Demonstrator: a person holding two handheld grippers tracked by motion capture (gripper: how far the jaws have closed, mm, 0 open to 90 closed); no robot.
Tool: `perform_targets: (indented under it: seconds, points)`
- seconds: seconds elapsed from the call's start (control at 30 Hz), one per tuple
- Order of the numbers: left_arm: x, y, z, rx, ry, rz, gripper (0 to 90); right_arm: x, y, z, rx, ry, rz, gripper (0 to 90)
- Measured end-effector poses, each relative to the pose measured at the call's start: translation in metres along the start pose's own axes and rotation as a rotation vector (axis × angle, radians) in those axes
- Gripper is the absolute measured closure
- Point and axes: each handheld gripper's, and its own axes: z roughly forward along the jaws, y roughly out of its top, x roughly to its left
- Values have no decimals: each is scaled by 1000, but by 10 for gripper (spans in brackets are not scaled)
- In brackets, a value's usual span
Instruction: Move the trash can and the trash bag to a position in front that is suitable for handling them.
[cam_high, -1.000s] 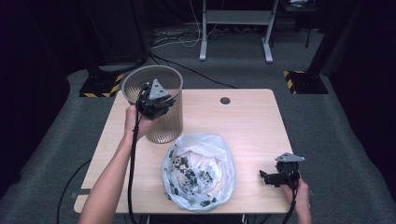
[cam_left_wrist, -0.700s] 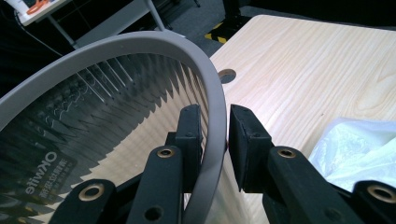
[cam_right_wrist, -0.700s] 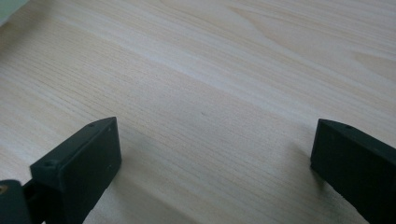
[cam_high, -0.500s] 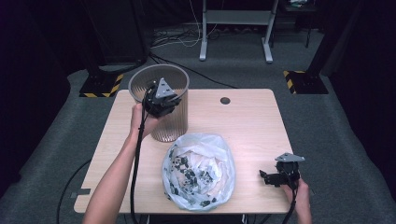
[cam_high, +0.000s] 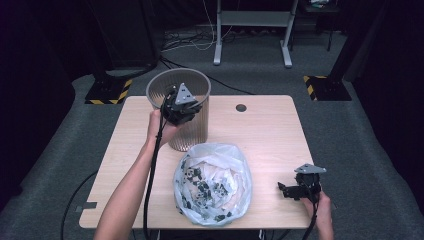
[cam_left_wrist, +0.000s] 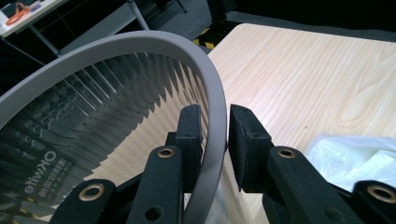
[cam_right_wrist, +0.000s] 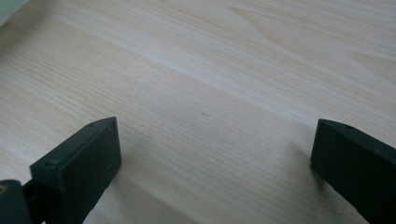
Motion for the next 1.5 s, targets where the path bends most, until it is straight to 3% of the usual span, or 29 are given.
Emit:
perform_targets:
  seconds: [1.5]
  points:
    - [-41, 37, 31, -32, -100, 92, 738, 0, 0, 0, 1, 3, -1, 8]
